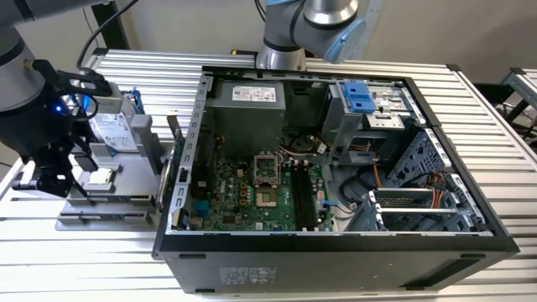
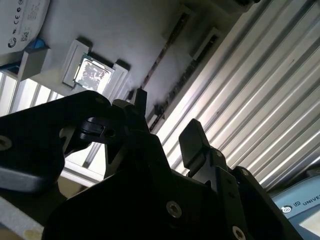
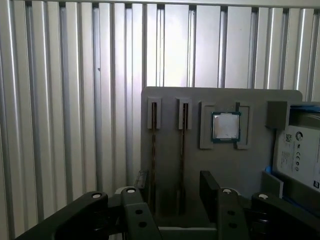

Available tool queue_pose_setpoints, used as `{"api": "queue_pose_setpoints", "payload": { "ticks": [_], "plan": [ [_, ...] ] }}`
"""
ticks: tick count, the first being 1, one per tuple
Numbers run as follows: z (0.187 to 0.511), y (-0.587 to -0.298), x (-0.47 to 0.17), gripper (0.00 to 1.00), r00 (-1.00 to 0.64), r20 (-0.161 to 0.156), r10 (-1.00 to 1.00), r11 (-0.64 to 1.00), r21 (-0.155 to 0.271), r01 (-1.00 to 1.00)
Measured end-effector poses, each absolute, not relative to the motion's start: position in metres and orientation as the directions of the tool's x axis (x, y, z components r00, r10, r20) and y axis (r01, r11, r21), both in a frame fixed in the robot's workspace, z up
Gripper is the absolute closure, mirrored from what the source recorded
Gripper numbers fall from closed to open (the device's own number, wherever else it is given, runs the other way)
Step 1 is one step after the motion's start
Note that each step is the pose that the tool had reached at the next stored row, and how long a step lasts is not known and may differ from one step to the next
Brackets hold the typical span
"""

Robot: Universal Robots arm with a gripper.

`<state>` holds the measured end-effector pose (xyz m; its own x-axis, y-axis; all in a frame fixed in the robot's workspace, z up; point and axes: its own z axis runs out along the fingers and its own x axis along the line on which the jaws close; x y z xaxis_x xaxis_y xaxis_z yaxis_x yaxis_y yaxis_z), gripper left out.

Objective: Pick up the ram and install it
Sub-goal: 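Pick up the ram and move it above insertion slot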

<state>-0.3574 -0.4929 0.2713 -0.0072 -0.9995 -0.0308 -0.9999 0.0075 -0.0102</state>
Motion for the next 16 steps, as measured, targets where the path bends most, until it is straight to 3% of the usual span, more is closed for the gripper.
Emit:
{"api": "queue_pose_setpoints", "payload": {
  "ticks": [16],
  "plan": [
    [0.254, -0.494, -0.357, 0.00, -0.011, -0.031, -0.999, 0.011, -0.009, -1.000]
  ]
}}
